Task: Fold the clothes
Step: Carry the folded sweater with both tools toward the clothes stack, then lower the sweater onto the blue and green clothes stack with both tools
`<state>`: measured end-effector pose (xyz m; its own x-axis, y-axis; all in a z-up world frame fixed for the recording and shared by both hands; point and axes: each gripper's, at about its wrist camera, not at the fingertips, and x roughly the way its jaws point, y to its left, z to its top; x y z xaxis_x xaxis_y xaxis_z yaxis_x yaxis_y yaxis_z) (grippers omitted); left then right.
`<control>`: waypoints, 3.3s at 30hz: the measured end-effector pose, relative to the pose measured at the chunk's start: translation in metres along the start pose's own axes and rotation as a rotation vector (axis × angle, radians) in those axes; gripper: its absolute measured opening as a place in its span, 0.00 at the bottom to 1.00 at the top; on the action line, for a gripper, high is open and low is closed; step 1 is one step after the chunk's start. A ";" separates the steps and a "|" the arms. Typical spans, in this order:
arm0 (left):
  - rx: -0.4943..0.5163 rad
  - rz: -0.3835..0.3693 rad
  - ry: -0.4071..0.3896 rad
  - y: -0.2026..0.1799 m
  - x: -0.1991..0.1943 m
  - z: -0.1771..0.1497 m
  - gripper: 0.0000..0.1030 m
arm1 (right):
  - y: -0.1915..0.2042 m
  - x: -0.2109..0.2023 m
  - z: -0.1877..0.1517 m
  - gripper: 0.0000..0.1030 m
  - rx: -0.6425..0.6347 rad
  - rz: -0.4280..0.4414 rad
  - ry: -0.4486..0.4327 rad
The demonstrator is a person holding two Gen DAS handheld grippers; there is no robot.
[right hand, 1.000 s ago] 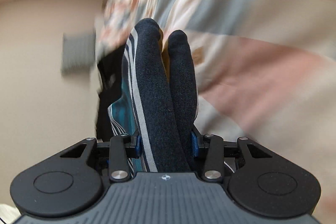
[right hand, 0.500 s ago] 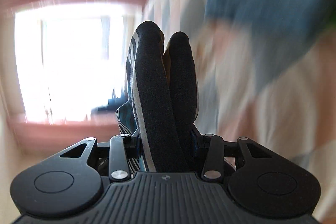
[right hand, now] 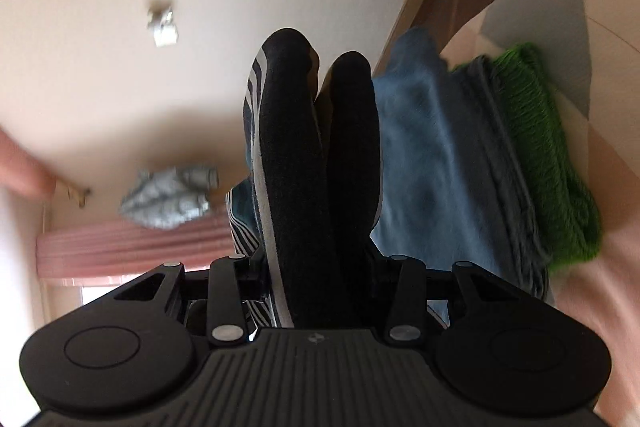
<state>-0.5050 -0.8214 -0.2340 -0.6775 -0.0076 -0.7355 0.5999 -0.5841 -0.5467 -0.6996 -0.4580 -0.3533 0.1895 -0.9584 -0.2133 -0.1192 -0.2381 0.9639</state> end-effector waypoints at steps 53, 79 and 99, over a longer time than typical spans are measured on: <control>0.126 0.242 -0.421 0.021 -0.025 -0.139 0.08 | 0.064 0.021 -0.097 0.54 -1.593 -0.292 -0.077; 0.231 0.321 -0.442 -0.095 0.024 -0.237 0.12 | 0.058 0.052 -0.001 0.54 -1.683 -0.276 0.019; 0.274 0.569 -0.427 -0.090 0.028 -0.211 0.23 | 0.034 0.011 -0.062 0.52 -1.802 -0.181 0.161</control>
<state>-0.4881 -0.5982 -0.2895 -0.4345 -0.6487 -0.6248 0.8168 -0.5762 0.0301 -0.6415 -0.4667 -0.3135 0.1736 -0.8943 -0.4125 0.9728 0.2210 -0.0695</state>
